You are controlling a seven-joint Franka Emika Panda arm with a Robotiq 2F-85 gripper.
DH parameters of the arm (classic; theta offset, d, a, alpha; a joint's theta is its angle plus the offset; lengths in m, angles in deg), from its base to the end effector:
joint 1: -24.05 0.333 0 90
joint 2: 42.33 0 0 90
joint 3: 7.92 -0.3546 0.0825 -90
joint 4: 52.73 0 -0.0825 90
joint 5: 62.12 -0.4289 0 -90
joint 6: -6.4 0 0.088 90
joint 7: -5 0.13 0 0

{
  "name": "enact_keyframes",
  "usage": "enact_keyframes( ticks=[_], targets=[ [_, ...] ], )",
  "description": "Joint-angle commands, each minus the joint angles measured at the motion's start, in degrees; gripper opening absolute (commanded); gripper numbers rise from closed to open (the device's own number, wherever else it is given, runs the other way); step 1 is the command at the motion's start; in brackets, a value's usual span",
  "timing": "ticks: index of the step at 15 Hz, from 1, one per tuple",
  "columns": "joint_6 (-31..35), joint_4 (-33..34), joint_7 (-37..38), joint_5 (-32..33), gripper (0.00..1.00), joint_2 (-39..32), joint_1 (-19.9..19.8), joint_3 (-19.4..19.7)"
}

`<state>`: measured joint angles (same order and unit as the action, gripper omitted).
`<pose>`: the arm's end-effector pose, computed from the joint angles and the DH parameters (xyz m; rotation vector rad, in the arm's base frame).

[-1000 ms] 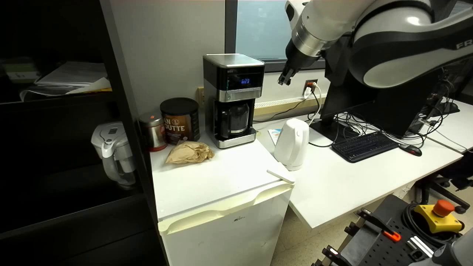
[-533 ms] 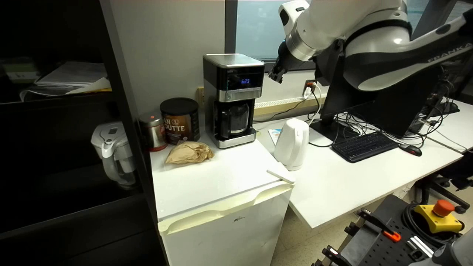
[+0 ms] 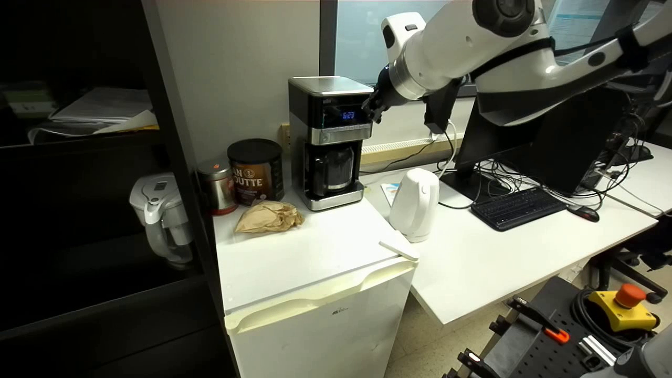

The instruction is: Switch on the coffee machine

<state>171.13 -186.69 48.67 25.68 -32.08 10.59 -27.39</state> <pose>0.5380 0.1111 0.4377 2.1743 0.8678 1.0354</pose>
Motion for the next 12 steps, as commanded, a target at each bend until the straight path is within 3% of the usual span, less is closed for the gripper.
enact_keyframes(
  ticks=[1, 6, 12],
  targets=[
    [-1.37, 4.96, 15.55, 13.54, 0.01, -5.15, 0.15, -1.74],
    [-6.95, 6.66, 31.95, 28.83, 0.01, -10.66, 1.41, -2.87],
    [-15.08, 7.56, 40.61, 37.12, 0.01, -17.28, 2.11, -4.06]
  ],
)
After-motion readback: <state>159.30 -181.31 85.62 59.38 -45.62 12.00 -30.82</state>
